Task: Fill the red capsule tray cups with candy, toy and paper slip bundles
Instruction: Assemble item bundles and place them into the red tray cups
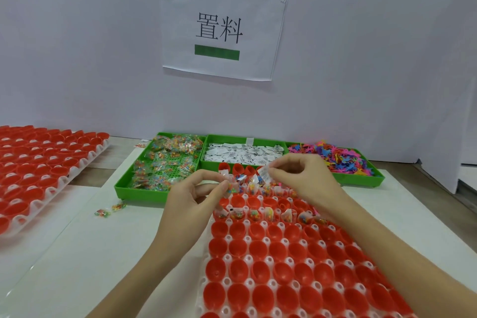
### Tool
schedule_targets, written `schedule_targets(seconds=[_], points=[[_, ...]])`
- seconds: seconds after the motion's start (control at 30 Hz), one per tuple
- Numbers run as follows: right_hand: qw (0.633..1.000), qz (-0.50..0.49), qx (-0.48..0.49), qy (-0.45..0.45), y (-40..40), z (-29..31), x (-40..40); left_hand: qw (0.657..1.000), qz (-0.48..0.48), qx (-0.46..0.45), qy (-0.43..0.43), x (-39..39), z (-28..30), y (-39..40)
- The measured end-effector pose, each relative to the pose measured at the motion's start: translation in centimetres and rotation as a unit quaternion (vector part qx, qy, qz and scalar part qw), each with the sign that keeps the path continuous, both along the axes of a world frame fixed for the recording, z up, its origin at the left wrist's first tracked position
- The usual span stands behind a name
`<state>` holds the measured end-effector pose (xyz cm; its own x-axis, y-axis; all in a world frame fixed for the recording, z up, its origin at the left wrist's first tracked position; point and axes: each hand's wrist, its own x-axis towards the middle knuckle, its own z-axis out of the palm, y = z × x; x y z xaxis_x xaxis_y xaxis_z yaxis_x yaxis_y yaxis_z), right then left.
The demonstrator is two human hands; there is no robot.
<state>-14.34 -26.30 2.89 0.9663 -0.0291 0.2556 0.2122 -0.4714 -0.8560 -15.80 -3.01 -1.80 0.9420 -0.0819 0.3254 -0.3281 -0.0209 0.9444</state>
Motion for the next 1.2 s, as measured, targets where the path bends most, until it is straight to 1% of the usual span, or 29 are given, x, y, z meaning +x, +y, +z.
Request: schedule_targets(seconds=[0.1,0.2,0.33,0.43,0.53,0.63,0.8,1.0,1.2], points=[[0.999,0.001,0.046,-0.018,0.6,-0.3,-3.7,1.000,-0.018,0.005,-0.006,-0.8,0.3,-0.7],[0.996,-0.018,0.067,-0.050,0.8,-0.9,-6.4,0.999,-0.049,0.003,-0.022,-1.8,0.6,-1.6],[0.996,-0.030,0.039,-0.080,1.0,-1.8,-8.1,0.994,-0.098,0.034,-0.046,-2.8,0.5,-2.4],[0.995,-0.014,0.024,-0.092,1.1,-1.9,-8.7,0.992,-0.119,0.015,-0.038,-3.3,0.4,-2.8],[0.996,0.013,0.029,-0.086,1.3,-2.0,-9.3,0.992,-0.121,-0.012,-0.043,-3.5,0.2,-3.2],[0.997,0.019,0.032,-0.067,1.2,-2.3,-9.5,0.992,-0.114,-0.038,-0.028,-3.4,-0.1,-3.2],[0.998,0.030,0.044,-0.029,1.0,-2.6,-9.4,0.992,-0.120,-0.002,-0.030,-3.3,-0.4,-3.1],[0.999,0.033,0.011,-0.025,0.7,-2.2,-9.6,0.992,-0.107,0.033,-0.059,-3.6,-0.2,-3.2],[0.999,0.002,0.003,-0.033,0.0,-1.4,-9.5,0.993,-0.096,0.032,-0.061,-3.7,0.1,-3.0]])
